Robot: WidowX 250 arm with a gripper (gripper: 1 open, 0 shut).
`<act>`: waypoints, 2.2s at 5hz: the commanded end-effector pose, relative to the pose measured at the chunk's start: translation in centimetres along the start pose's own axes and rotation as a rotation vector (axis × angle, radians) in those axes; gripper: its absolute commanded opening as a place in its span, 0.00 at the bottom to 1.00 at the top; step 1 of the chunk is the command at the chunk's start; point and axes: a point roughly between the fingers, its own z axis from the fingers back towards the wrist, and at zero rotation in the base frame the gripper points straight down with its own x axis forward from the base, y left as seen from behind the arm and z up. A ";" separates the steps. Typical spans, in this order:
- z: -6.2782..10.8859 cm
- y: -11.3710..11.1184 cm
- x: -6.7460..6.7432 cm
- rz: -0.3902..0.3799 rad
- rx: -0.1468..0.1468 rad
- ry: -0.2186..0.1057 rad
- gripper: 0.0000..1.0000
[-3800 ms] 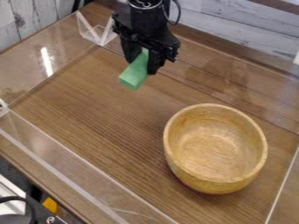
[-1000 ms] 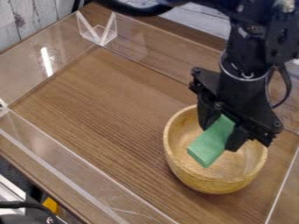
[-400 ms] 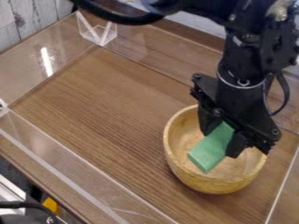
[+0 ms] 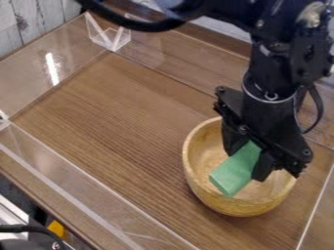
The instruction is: Put the green block in the brown bowl
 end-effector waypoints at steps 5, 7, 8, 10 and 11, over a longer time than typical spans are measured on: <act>0.4 0.6 0.7 -0.025 -0.020 0.001 0.00; 0.7 0.8 0.8 -0.002 -0.025 -0.002 1.00; 1.2 1.0 0.9 0.010 -0.029 -0.009 1.00; 3.3 1.8 1.8 0.044 -0.020 -0.047 1.00; 4.7 2.3 2.0 0.062 -0.021 -0.074 1.00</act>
